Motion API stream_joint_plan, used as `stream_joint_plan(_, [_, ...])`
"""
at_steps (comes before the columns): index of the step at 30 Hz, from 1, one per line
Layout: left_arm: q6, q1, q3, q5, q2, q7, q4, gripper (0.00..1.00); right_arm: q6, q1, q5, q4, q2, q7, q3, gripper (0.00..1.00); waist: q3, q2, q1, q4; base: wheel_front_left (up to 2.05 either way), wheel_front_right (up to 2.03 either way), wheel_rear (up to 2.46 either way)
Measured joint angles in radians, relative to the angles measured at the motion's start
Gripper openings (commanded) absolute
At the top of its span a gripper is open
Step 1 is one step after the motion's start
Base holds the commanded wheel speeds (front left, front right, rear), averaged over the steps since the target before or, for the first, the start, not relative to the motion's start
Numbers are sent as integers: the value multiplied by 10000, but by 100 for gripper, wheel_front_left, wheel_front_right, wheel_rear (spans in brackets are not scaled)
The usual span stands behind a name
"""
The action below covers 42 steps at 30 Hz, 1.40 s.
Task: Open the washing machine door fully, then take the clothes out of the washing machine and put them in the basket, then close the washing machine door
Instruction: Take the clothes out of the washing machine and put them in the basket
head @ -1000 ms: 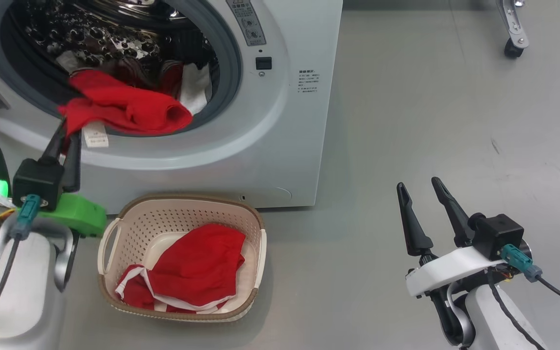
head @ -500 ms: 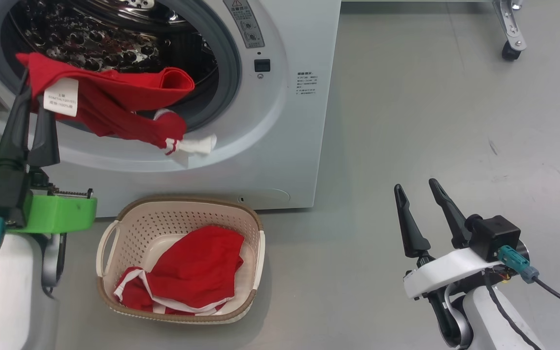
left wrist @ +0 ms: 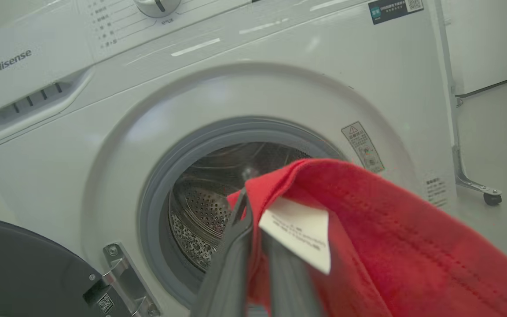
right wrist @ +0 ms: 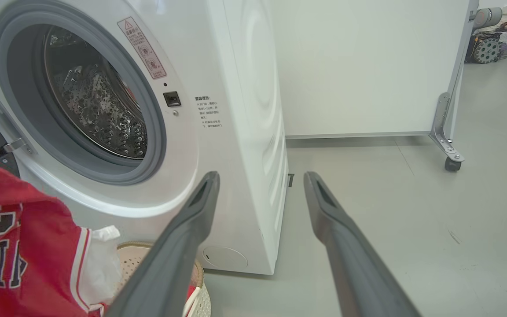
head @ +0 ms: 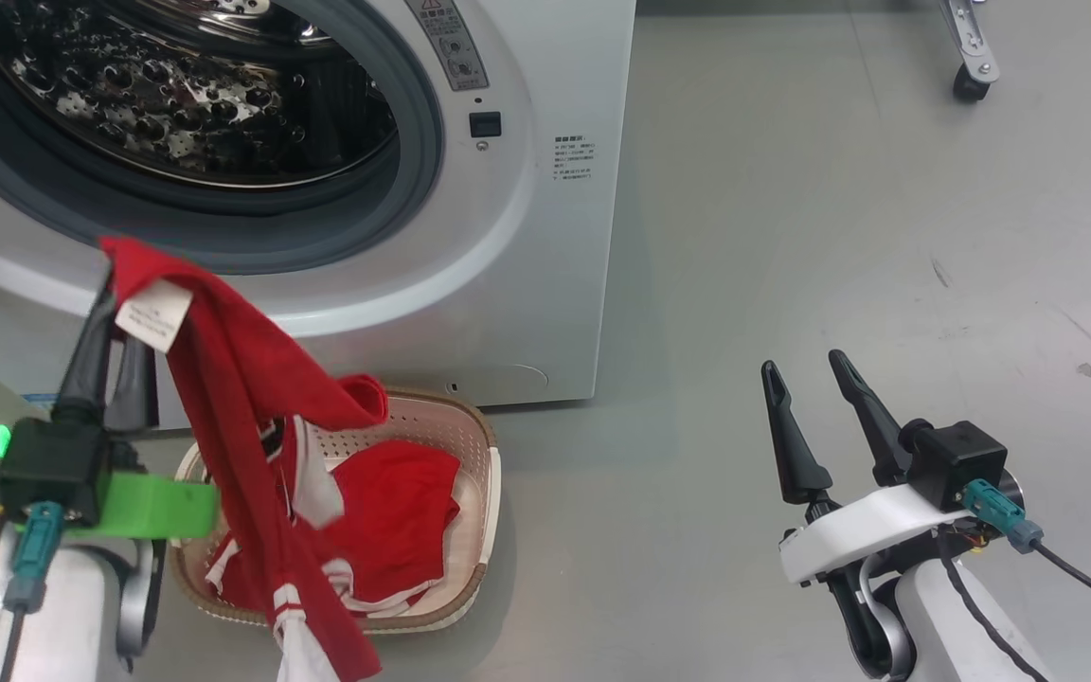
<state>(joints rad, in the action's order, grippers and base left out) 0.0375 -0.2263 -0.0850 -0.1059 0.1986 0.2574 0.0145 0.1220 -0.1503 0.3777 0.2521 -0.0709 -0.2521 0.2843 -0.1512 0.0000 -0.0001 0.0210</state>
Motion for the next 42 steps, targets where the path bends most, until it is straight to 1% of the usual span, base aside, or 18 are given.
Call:
stream_joint_plan(7, [-142,634,-92,-236,-10,-6,849,0,2,-7,0,-44,6,0,173,100,-189,0,0,150,0,0,0])
stream_joint_plan(20, [-336,576,-249,-253,10,-15,1526,0,0,-173,0,-240,-2,0,171,100,-932,0,0,427,0,0,0])
stream_joint_plan(29, [-462,110,-571,-167,69,-514,2600,0,0,-514,0,-403,2,0,219,100,-1651,0,0,763,0,0,0])
stream_joint_plan(34, [-654,-410,-782,-8,105,-746,3152,0,0,-655,0,-495,2,0,209,100,-2123,1,0,999,0,0,0])
stream_joint_plan(42, [-644,-1069,-426,-59,138,-1336,4583,0,0,-970,0,-629,4,0,35,100,-2918,0,1,1413,0,0,0])
